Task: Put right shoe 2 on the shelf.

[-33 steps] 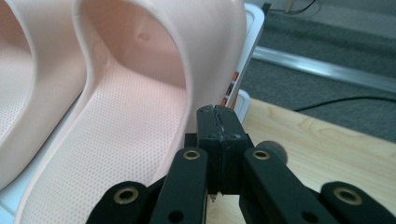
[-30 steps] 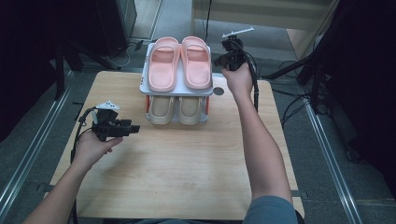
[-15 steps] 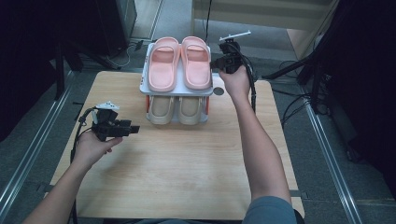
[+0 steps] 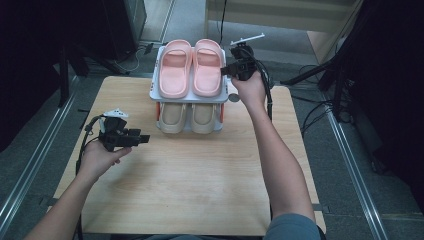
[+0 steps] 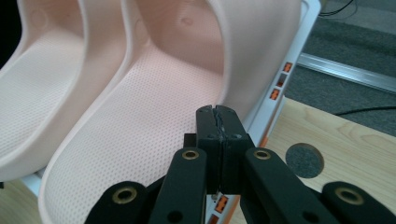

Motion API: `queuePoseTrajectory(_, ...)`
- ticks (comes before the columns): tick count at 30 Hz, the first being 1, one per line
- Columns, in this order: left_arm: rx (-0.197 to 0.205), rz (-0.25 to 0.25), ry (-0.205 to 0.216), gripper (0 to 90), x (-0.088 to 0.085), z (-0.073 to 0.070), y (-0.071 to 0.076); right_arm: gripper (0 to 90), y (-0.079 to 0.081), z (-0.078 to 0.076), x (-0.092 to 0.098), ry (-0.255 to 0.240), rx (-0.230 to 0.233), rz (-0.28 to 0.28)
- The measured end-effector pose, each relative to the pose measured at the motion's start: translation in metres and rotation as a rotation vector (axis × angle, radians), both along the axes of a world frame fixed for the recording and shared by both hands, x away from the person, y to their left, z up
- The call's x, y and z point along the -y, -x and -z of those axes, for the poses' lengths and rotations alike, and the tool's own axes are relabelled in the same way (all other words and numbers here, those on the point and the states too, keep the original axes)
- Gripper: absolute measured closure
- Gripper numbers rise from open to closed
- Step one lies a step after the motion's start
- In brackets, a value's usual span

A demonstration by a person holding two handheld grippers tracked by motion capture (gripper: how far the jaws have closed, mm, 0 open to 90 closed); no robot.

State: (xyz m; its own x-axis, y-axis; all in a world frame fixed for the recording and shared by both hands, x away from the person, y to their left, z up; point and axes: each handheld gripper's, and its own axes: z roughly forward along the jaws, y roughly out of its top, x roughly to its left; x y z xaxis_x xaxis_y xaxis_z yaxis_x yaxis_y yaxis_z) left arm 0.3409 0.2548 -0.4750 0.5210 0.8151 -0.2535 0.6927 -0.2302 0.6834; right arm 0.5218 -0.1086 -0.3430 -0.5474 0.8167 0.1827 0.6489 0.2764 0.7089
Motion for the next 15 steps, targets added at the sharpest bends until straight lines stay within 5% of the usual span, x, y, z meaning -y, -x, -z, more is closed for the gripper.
queuePoseTrajectory(6, 0.001, 0.000, 0.000, 46.6, -0.0006, 0.0000, -0.0002, 90.0, 0.0053, -0.0013, -0.0071, 0.015, 0.014, -0.015)
queuePoseTrajectory(15, -0.001, 0.001, -0.001, 46.6, 0.0000, 0.0006, -0.0004, 89.3, 0.0104, -0.0008, -0.0061, -0.025, 0.017, -0.029)
